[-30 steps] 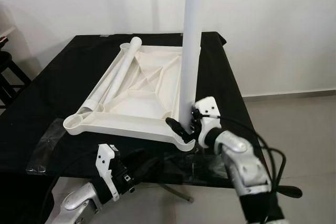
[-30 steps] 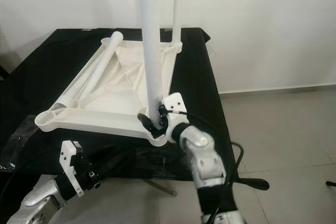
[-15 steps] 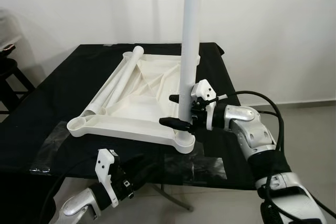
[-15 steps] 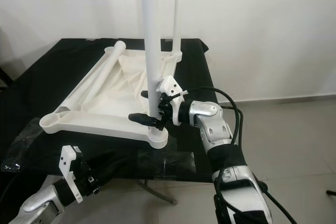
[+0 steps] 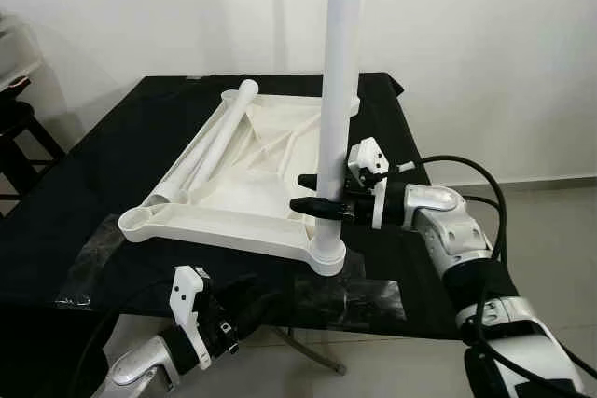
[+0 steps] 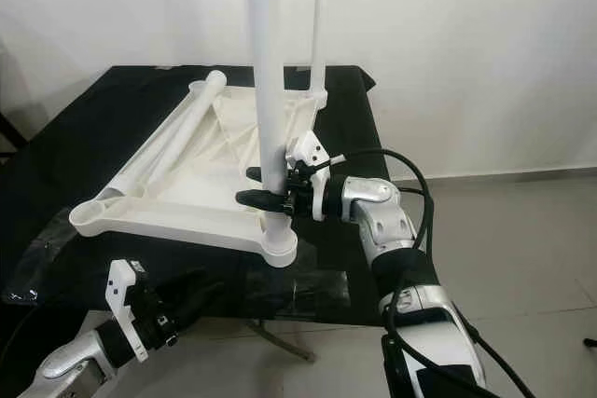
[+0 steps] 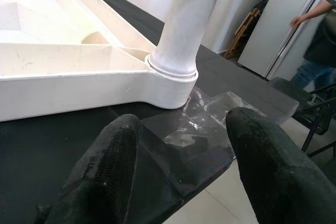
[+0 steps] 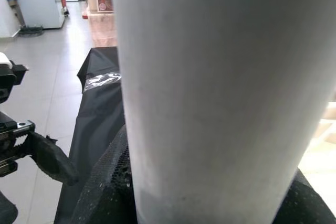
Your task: Building children table
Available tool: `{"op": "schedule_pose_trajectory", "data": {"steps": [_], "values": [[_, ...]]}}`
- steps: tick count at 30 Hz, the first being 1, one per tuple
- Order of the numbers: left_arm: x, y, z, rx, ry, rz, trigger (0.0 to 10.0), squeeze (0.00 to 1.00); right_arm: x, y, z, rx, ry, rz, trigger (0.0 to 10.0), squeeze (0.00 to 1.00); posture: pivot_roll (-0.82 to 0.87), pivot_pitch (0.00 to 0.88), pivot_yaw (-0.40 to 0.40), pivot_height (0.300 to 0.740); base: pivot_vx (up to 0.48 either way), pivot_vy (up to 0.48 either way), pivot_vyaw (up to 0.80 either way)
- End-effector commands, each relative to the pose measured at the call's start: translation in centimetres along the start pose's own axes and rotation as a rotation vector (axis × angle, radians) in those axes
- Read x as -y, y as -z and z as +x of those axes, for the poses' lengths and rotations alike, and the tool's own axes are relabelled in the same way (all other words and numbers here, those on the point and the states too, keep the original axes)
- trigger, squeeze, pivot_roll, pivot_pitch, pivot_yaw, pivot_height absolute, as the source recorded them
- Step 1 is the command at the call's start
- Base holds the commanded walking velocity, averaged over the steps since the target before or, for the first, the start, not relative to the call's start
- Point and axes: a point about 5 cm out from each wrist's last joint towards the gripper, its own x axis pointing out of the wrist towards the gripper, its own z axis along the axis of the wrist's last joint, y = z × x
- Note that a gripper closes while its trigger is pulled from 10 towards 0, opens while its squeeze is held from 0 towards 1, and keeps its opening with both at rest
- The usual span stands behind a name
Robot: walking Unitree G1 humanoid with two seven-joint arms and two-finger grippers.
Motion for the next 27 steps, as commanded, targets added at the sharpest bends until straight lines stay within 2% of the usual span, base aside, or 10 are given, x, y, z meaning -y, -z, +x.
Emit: {"op": "schedule_pose_trajectory", "data": {"steps": [1, 5, 8, 13, 20, 21, 24, 25, 26, 27], "values": [[-0.2, 0.2, -0.4, -0.013, -0.015, -0.003, 10.0, 0.00, -0.7, 0.8, 0.3, -0.001, 0.024, -0.003, 0.0, 0.00, 0.02, 0.000, 0.028, 0.740, 0.000, 0.000, 0.00], [-0.1, 0.2, -0.4, -0.011, -0.016, -0.003, 10.0, 0.00, -1.2, 1.4, 0.4, 0.001, 0.100, 0.011, 0.0, 0.00, 0.02, 0.004, 0.022, 0.740, 0.000, 0.000, 0.00], [-0.2, 0.0, -0.7, -0.007, -0.021, 0.001, 10.0, 0.00, -3.7, 5.0, 0.6, -0.060, 0.891, 0.118, 0.0, 0.00, 0.00, 0.019, 0.031, 0.740, 0.000, 0.000, 0.00], [-0.3, -0.1, -0.7, -0.017, -0.013, 0.005, 10.0, 0.00, -8.0, 6.5, 2.9, -0.067, 0.835, 0.182, 0.0, 0.00, 0.01, 0.024, 0.048, 0.740, 0.000, 0.000, 0.00], [-0.4, -0.1, -0.8, -0.016, -0.018, 0.003, 10.0, 0.00, -6.8, 5.6, 3.4, -0.042, 0.815, 0.142, 0.0, 0.00, 0.02, 0.023, 0.032, 0.740, 0.000, 0.000, 0.00], [-0.4, -0.1, -0.8, -0.014, -0.022, 0.006, 10.0, 0.00, -6.4, 5.4, 3.5, -0.043, 0.817, 0.136, 8.3, 0.00, 0.02, 0.022, 0.029, 0.740, 0.000, 0.000, 0.00], [-0.4, -0.1, -0.8, -0.012, -0.024, 0.009, 10.0, 0.00, -6.3, 5.3, 3.6, -0.043, 0.820, 0.132, 8.3, 0.00, 0.02, 0.022, 0.029, 0.740, 0.000, 0.000, 0.00], [-0.4, -0.2, -0.7, -0.009, -0.027, 0.010, 10.0, 0.00, -6.1, 5.0, 3.8, -0.012, 0.781, 0.135, 10.0, 0.58, 0.02, 0.021, 0.027, 0.740, 0.000, 0.000, 0.00], [-0.4, -0.2, -0.7, -0.009, -0.027, 0.010, 10.0, 0.00, -6.1, 5.0, 3.8, -0.012, 0.781, 0.135, 10.0, 0.58, 0.02, 0.021, 0.027, 0.740, 0.000, 0.000, 0.00], [-0.4, -0.2, -0.7, -0.008, -0.029, 0.009, 10.0, 0.00, -6.4, 4.4, 4.0, 0.011, 0.781, 0.136, 10.0, 1.00, 0.02, 0.021, 0.027, 0.740, 0.000, 0.000, 0.00]]}}
